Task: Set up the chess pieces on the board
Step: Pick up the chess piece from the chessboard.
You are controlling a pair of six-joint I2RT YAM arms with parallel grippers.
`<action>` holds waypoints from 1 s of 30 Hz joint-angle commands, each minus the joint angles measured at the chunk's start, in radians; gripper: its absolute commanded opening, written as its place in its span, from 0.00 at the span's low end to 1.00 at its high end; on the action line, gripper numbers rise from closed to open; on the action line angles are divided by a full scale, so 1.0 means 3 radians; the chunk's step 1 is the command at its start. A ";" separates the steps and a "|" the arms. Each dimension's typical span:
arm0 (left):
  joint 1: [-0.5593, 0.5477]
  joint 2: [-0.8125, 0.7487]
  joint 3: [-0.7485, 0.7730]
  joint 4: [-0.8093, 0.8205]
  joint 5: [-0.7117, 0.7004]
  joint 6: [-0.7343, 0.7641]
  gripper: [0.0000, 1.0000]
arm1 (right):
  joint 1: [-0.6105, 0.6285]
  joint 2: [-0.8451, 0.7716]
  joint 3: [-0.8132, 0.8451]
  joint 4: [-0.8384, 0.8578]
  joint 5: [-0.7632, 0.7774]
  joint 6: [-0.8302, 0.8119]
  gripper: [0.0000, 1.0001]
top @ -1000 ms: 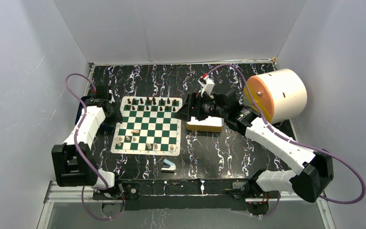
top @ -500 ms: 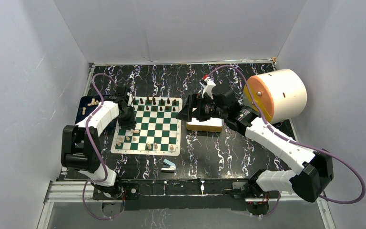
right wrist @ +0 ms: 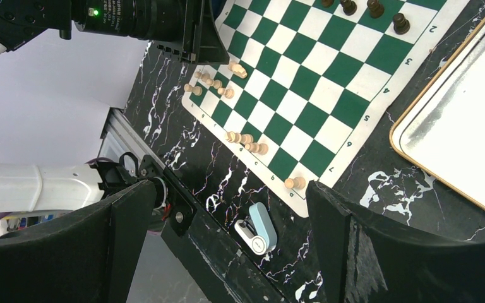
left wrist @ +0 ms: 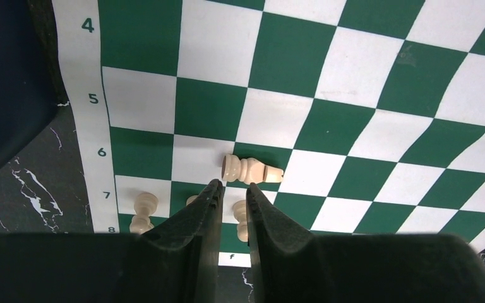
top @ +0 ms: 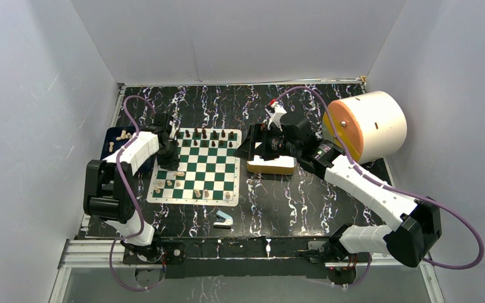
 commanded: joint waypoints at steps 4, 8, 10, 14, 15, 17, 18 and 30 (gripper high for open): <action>-0.0007 0.0067 0.0068 0.0063 -0.0081 -0.0029 0.17 | 0.0001 0.0025 0.0066 0.0067 0.0004 0.0037 0.99; -0.0007 0.0108 0.0085 0.0077 -0.0114 -0.0027 0.15 | 0.0003 0.0043 0.0072 0.0079 -0.0011 0.0044 0.99; -0.0007 0.0124 0.0086 0.0075 -0.0129 -0.0025 0.15 | 0.0004 0.0044 0.0073 0.0079 -0.0005 0.0044 0.99; -0.0007 0.0161 0.0080 0.0075 -0.0110 -0.0025 0.15 | 0.0001 0.0060 0.0084 0.0079 0.0004 0.0036 0.99; -0.0007 0.0173 0.0080 0.0069 -0.0103 -0.0025 0.15 | 0.0000 0.0067 0.0084 0.0078 -0.0001 0.0040 0.99; -0.0007 0.0178 0.0069 0.0071 -0.0097 -0.0025 0.15 | 0.0001 0.0078 0.0086 0.0080 -0.0010 0.0039 0.99; -0.0007 0.0176 0.0062 0.0074 -0.0088 -0.0030 0.15 | 0.0002 0.0086 0.0086 0.0085 -0.0016 0.0042 0.99; -0.0007 0.0161 -0.0001 0.0094 0.0008 -0.0072 0.16 | 0.0000 0.0272 0.0211 0.0136 -0.0032 -0.0007 0.99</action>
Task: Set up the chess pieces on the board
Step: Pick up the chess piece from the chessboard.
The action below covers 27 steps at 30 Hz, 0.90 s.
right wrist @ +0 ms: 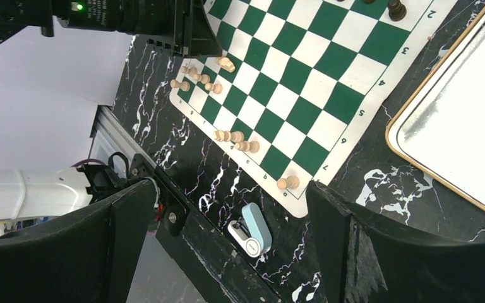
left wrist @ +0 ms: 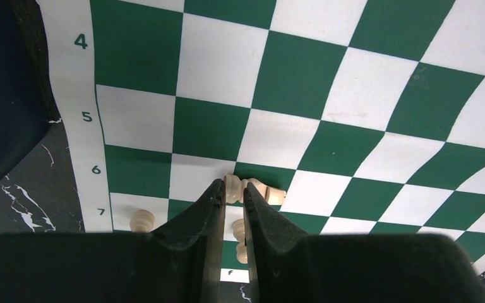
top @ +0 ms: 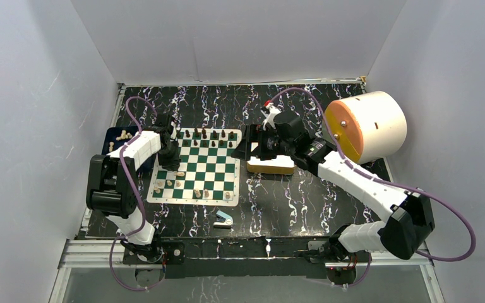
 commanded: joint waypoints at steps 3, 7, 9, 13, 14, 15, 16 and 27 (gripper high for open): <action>-0.0007 0.0004 0.0004 -0.0053 0.0027 -0.0018 0.16 | 0.0007 0.0158 0.0183 0.0306 -0.0073 -0.0087 0.97; 0.0001 -0.0053 0.0019 -0.0059 -0.0030 -0.0114 0.16 | 0.0016 0.0362 0.0256 0.0435 -0.0046 -0.0329 0.96; 0.0011 -0.0101 0.0051 -0.0070 -0.0012 -0.0159 0.16 | 0.0037 0.0507 0.0355 0.0438 -0.0014 -0.0457 0.94; 0.0127 -0.0168 0.0168 -0.0120 0.0171 -0.0291 0.17 | 0.0098 0.0797 0.0471 0.0645 -0.0080 -0.0745 0.86; 0.0179 -0.0197 0.0195 -0.0117 0.0267 -0.0335 0.17 | 0.0120 0.0862 0.0486 0.0720 -0.0119 -0.0823 0.83; 0.0228 -0.0237 0.0217 -0.0110 0.0330 -0.0374 0.18 | 0.0139 0.0933 0.0502 0.0759 -0.0155 -0.0892 0.79; 0.0278 -0.0277 0.0245 -0.0098 0.0378 -0.0422 0.19 | 0.0163 0.0999 0.0510 0.0905 -0.0188 -0.0955 0.76; 0.0793 -0.0640 0.0553 0.0021 0.0453 -0.0877 0.35 | 0.0499 0.2121 0.1165 0.1550 -0.0508 -0.1179 0.57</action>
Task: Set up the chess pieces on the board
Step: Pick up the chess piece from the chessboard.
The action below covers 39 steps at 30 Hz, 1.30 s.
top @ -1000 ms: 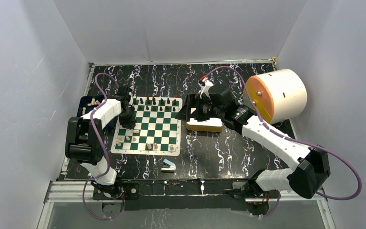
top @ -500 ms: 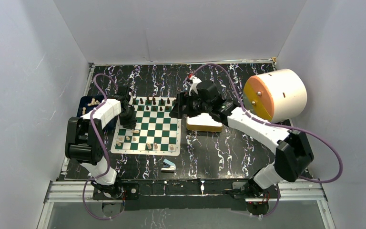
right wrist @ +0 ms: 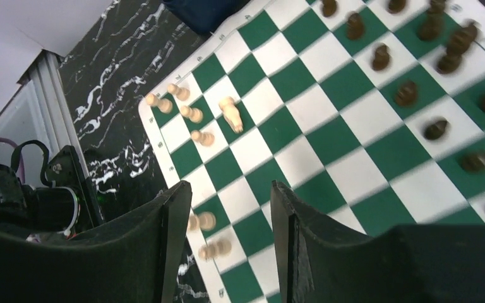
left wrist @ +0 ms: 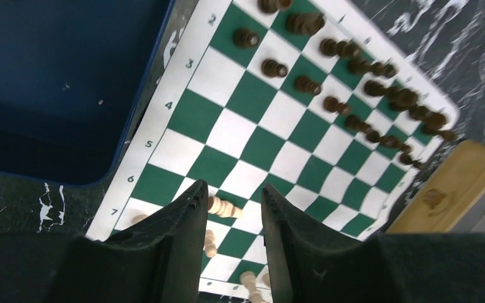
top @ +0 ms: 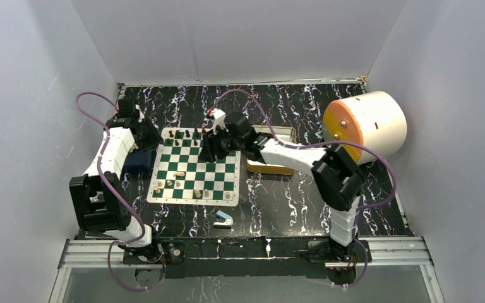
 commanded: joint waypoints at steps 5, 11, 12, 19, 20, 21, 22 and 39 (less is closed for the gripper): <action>0.0193 -0.0310 0.0386 -0.0102 -0.0380 -0.0383 0.43 | 0.0234 0.0794 0.0823 0.0471 -0.0112 -0.0270 0.51; 0.0259 -0.0314 0.0483 -0.0064 -0.0497 -0.0491 0.50 | 0.0440 0.1260 0.1217 0.0515 -0.0128 -0.0697 0.50; 0.0264 -0.0296 0.0481 -0.0068 -0.0453 -0.0510 0.50 | 0.0463 0.1347 0.1274 0.0514 -0.0149 -0.0735 0.50; 0.0264 -0.0326 0.0284 0.0018 -0.0345 -0.0552 0.50 | 0.0512 0.1584 0.1433 0.0460 -0.0048 -0.0904 0.47; 0.0265 -0.0350 0.0256 0.0037 -0.0351 -0.0551 0.50 | 0.0511 0.1609 0.1440 0.0443 -0.0041 -0.0927 0.47; 0.0264 -0.0367 0.0229 0.0052 -0.0356 -0.0545 0.50 | 0.0512 0.1635 0.1463 0.0411 -0.0037 -0.0948 0.47; 0.0263 -0.0384 0.0209 0.0064 -0.0356 -0.0544 0.50 | 0.0510 0.1662 0.1494 0.0376 -0.0029 -0.0975 0.47; 0.0264 -0.0398 0.0059 0.0116 -0.0187 -0.0527 0.48 | 0.0509 0.1754 0.1535 0.0214 0.0003 -0.1160 0.41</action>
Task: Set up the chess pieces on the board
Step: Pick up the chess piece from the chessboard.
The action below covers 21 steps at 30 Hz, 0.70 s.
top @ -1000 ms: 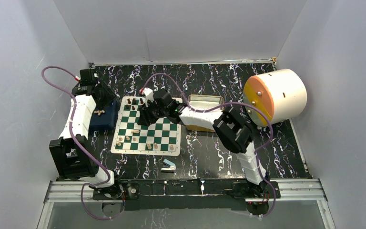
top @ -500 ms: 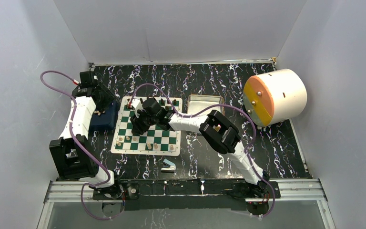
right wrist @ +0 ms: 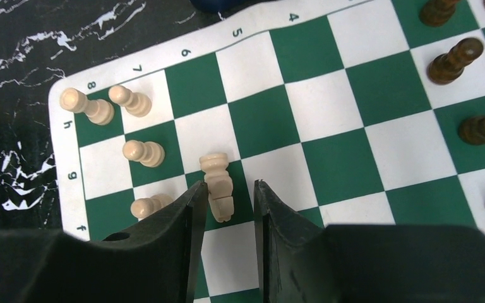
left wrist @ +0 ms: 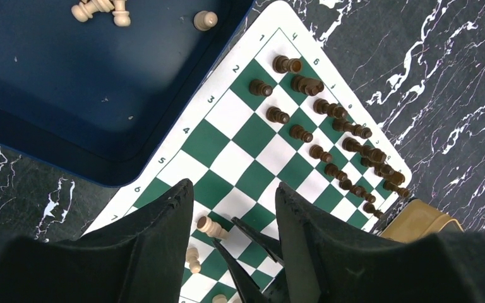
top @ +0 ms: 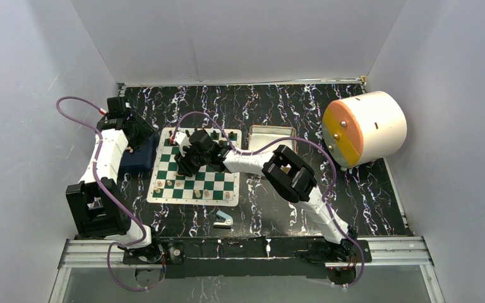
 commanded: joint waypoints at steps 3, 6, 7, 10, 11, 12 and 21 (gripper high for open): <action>0.0002 -0.0212 -0.0081 0.0014 0.0112 -0.0005 0.47 | -0.0002 0.0051 0.0149 0.0004 -0.0038 -0.0071 0.40; 0.0002 -0.0231 -0.0109 0.0027 0.0108 -0.0002 0.47 | -0.0004 0.0046 0.0108 0.0013 -0.0016 -0.0162 0.39; 0.0002 -0.0234 -0.0118 0.0033 0.0109 -0.0005 0.47 | -0.0004 0.0046 0.0099 0.0018 -0.0010 -0.0163 0.39; 0.0002 -0.0227 -0.0141 0.0037 0.0104 -0.0020 0.47 | -0.0005 0.0046 0.0103 0.0019 -0.0002 -0.0178 0.37; 0.0002 -0.0223 -0.0149 0.0035 0.0108 -0.0032 0.46 | -0.0004 0.0046 0.0104 0.0021 0.0012 -0.0193 0.36; 0.0002 -0.0218 -0.0154 0.0040 0.0116 -0.0035 0.46 | -0.0001 0.0049 0.0104 0.0020 0.0020 -0.0213 0.35; 0.0002 -0.0196 -0.0176 0.0075 0.0128 -0.0071 0.45 | -0.0001 0.0057 0.0084 -0.0019 -0.0031 -0.0349 0.30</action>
